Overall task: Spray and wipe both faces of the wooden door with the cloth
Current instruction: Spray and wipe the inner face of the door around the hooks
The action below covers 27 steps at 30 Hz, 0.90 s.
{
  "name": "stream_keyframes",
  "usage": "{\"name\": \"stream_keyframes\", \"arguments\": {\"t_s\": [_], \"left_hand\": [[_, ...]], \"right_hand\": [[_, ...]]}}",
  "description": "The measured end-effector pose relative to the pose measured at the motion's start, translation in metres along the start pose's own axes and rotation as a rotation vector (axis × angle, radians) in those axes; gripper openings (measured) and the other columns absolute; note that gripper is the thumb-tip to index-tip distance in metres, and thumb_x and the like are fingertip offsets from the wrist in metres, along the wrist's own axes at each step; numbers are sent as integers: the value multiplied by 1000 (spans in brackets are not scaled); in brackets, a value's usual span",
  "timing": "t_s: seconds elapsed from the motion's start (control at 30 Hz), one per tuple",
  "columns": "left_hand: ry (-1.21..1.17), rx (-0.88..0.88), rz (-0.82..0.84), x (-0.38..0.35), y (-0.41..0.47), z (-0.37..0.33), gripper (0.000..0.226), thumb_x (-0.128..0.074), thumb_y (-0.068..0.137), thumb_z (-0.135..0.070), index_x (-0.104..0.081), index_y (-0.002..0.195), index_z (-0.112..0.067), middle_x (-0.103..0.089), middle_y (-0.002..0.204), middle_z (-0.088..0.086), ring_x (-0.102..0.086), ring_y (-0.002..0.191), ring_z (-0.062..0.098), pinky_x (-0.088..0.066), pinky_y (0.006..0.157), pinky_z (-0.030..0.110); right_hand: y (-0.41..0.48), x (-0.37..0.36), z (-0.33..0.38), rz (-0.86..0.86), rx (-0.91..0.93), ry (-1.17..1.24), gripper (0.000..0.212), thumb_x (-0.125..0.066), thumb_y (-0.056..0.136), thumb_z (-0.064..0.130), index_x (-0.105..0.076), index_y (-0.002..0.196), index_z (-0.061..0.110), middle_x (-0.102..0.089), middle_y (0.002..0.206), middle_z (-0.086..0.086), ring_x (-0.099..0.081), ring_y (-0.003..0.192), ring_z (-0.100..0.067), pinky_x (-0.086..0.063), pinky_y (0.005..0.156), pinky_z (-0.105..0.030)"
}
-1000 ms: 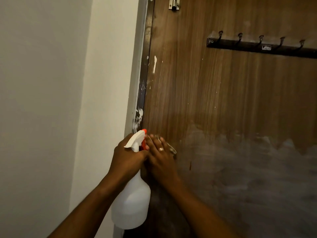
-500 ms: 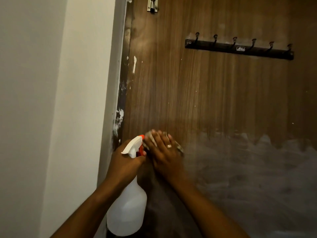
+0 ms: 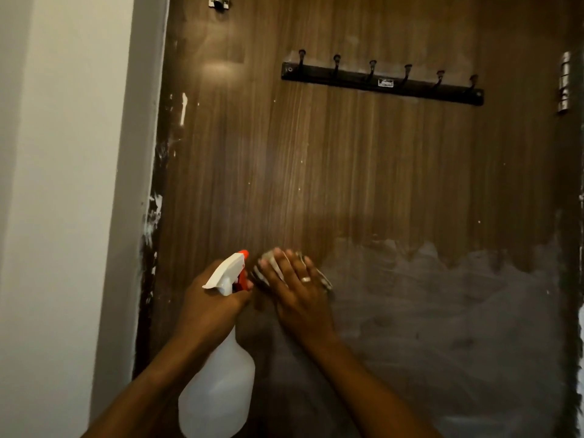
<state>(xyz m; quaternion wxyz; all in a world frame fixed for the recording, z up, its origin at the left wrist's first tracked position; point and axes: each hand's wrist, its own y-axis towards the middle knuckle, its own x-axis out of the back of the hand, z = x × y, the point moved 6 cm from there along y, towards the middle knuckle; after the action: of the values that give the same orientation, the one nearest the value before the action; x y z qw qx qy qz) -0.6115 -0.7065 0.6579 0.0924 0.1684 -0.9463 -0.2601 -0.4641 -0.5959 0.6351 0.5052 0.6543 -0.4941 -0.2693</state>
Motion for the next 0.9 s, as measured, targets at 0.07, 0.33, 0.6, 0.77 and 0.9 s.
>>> {"name": "stream_keyframes", "arguments": {"t_s": [0.07, 0.33, 0.6, 0.77, 0.9], "left_hand": [[6, 5, 8, -15, -7, 0, 58, -67, 79, 1, -45, 133, -5, -54, 129, 18, -52, 116, 32, -41, 97, 39], [-22, 41, -9, -55, -24, -5, 59, -68, 80, -1, -44, 133, -9, -55, 127, 14, -54, 115, 30, -43, 99, 44], [4, 10, 27, -77, -33, -13, 57, -67, 79, 2, -45, 132, -8, -56, 120, 11, -54, 112, 29, -44, 95, 40], [-23, 37, 41, -80, -34, -10, 58, -67, 80, 1, -44, 132, -7, -55, 126, 16, -53, 114, 31, -44, 96, 43], [-28, 24, 63, -87, -30, -18, 58, -66, 80, 2, -44, 133, -7, -56, 127, 17, -54, 115, 31, -43, 97, 43]], "right_hand": [[-37, 14, -28, 15, -25, -5, 51, -53, 100, 24, -40, 150, 23, -38, 155, -8, -33, 145, -29, -32, 114, -53], [40, 41, -97, -169, -361, -5, 48, -40, 98, 15, -43, 146, 16, -46, 149, -12, -42, 137, -32, -32, 115, -52], [-65, 45, -110, -45, -168, -28, 51, -61, 97, 22, -47, 146, 20, -46, 149, -11, -44, 137, -31, -41, 108, -51], [3, 63, -164, -156, -518, -44, 50, -39, 98, 18, -44, 147, 16, -40, 154, -12, -37, 141, -33, -30, 115, -54], [9, 50, -126, -140, -290, -54, 57, -51, 95, 11, -37, 149, 19, -40, 153, -11, -39, 140, -33, -31, 115, -53]]}}
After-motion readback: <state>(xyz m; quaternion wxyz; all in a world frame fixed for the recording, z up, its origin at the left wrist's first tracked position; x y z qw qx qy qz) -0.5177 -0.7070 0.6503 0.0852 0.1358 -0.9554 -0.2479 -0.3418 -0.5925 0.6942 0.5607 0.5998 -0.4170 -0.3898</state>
